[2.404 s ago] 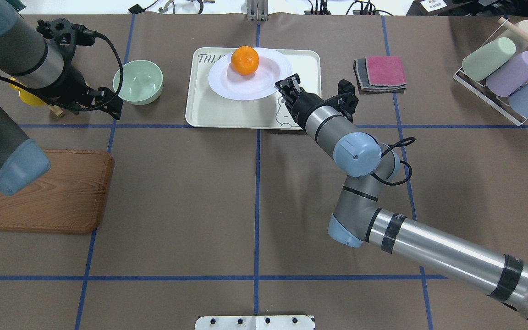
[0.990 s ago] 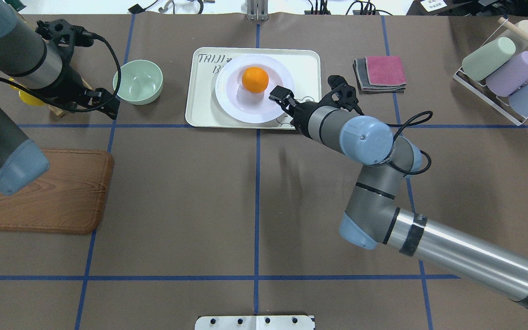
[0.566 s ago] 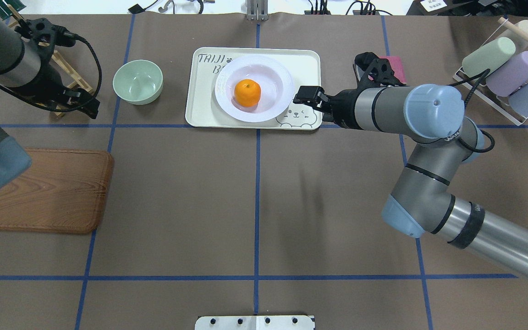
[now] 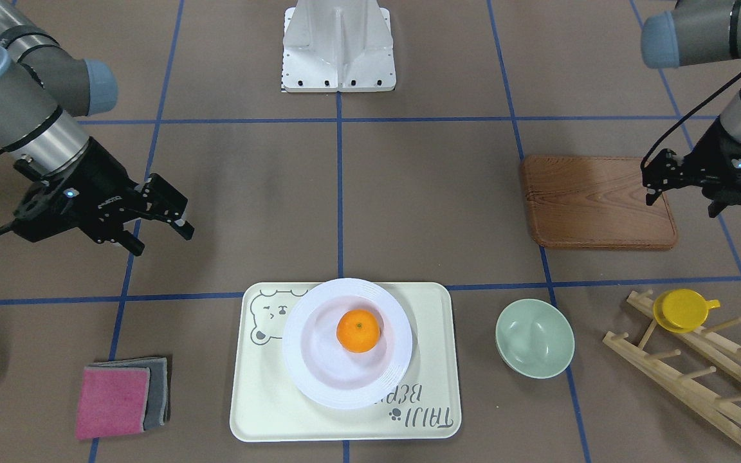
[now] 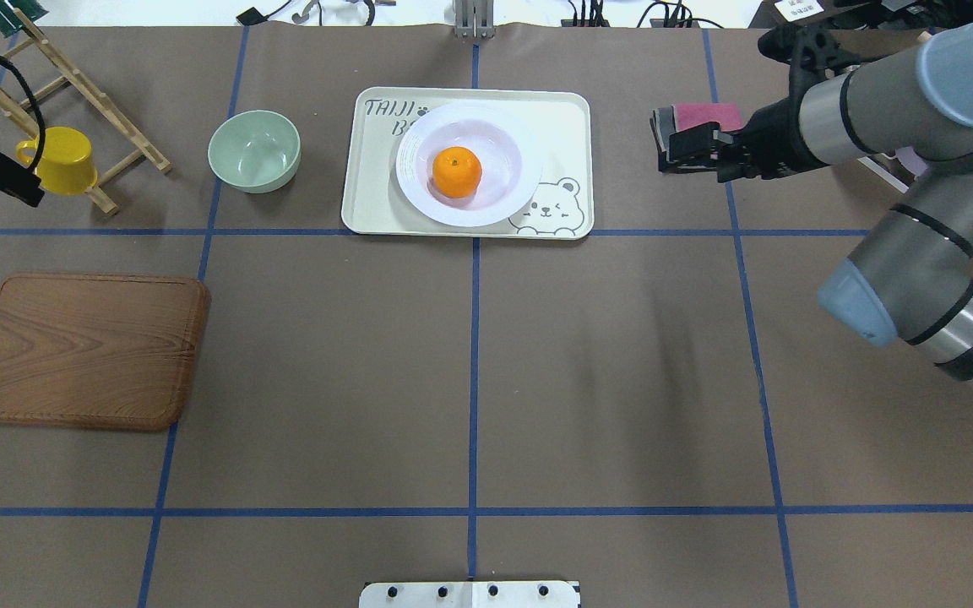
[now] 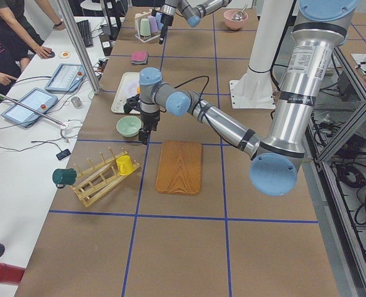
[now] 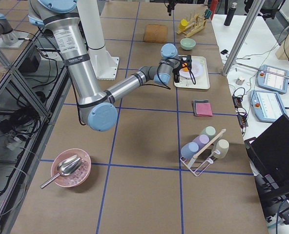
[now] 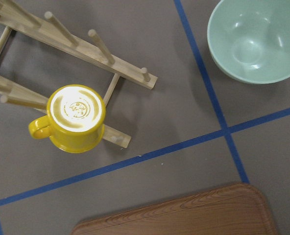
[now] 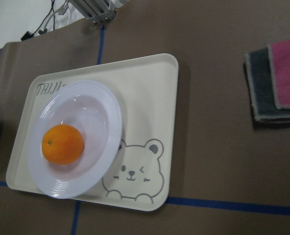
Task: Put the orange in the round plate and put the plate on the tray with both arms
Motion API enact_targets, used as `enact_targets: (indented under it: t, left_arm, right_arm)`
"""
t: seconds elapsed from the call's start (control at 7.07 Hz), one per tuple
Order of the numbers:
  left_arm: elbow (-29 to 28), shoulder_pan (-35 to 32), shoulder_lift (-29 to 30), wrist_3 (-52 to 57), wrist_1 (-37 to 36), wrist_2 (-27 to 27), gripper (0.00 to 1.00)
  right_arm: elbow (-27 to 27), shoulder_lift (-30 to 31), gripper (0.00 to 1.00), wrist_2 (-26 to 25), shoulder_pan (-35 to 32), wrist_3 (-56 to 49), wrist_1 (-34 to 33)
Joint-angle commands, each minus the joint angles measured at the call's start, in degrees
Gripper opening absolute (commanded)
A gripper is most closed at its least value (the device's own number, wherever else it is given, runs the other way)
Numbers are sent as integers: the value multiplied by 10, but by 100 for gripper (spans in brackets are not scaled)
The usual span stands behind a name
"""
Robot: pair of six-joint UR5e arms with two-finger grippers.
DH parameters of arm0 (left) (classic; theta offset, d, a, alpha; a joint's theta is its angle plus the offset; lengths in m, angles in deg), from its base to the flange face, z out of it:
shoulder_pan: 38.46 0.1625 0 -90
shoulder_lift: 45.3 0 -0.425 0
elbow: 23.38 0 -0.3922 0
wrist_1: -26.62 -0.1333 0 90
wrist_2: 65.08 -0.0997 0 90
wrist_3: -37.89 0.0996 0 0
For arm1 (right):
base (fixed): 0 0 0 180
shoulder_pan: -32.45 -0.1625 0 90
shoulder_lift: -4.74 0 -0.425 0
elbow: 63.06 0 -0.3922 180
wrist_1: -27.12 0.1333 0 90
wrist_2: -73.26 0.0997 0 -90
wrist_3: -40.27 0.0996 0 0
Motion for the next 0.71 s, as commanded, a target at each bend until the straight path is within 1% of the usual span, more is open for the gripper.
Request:
enact_targets:
  t: [0.0, 0.28, 0.42, 0.57]
  left_arm:
    - [-6, -61, -51, 113, 0, 25, 98]
    - [-20, -117, -94, 193, 0, 26, 98]
    - [-46, -146, -113, 231, 1, 61, 98]
    - [-71, -175, -120, 266, 2, 86, 98]
  right_arm:
    - [-8, 49, 100, 32, -54, -156, -64]
    - [-40, 71, 100, 39, -111, -296, -172]
    - [-71, 72, 100, 36, -121, -311, -226]
    - [-76, 73, 100, 36, -129, -312, -242]
